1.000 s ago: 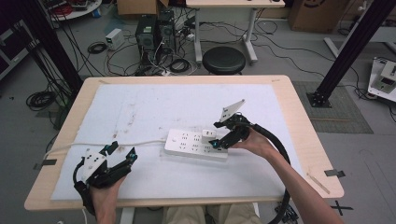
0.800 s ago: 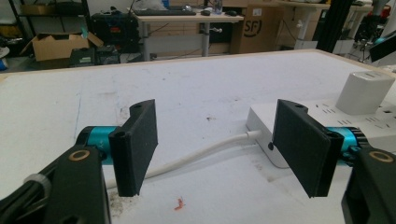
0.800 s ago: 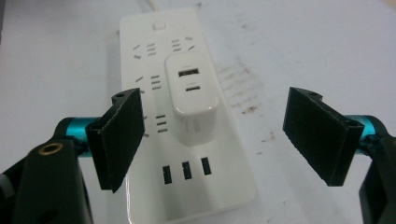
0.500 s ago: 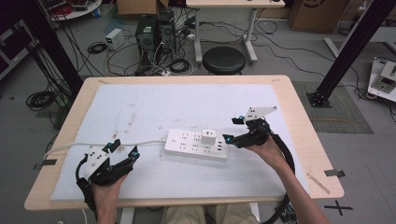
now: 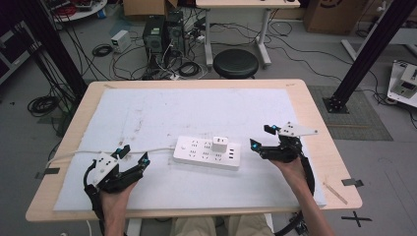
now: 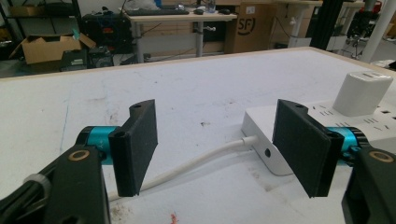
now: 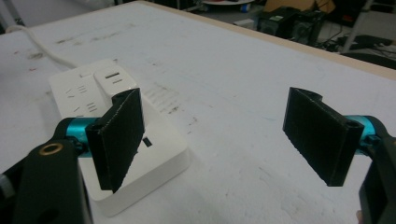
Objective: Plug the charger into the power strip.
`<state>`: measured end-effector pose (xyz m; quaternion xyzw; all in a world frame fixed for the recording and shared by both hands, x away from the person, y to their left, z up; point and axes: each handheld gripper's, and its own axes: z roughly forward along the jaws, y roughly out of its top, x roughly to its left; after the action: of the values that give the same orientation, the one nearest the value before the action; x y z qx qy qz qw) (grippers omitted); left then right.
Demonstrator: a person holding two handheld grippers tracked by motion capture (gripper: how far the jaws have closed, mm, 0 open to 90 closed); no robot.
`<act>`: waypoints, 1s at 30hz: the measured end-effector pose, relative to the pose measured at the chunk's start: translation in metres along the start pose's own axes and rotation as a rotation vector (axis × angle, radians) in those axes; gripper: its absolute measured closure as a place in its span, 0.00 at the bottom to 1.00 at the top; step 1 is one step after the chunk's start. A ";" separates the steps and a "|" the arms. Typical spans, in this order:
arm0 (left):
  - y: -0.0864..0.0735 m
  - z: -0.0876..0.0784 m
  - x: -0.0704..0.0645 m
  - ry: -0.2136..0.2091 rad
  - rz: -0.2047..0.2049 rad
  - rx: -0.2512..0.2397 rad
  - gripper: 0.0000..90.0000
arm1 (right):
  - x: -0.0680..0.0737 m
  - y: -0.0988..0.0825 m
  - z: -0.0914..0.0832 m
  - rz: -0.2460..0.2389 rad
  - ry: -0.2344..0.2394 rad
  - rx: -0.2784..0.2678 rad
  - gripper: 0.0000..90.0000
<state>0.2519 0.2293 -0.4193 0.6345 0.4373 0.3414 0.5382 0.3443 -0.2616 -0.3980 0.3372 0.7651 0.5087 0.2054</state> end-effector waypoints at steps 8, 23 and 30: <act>0.001 -0.001 0.001 0.002 0.004 0.005 0.34 | 0.003 -0.022 -0.020 0.078 -0.080 -0.066 0.24; 0.003 0.000 -0.001 0.000 0.011 0.000 0.34 | 0.001 -0.035 -0.036 0.126 -0.108 -0.102 0.24; 0.004 0.000 -0.001 -0.001 0.008 -0.004 0.34 | 0.001 -0.038 -0.038 0.133 -0.112 -0.104 0.24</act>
<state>0.2522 0.2282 -0.4157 0.6355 0.4337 0.3439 0.5383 0.3076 -0.2949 -0.4174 0.4040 0.7009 0.5406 0.2310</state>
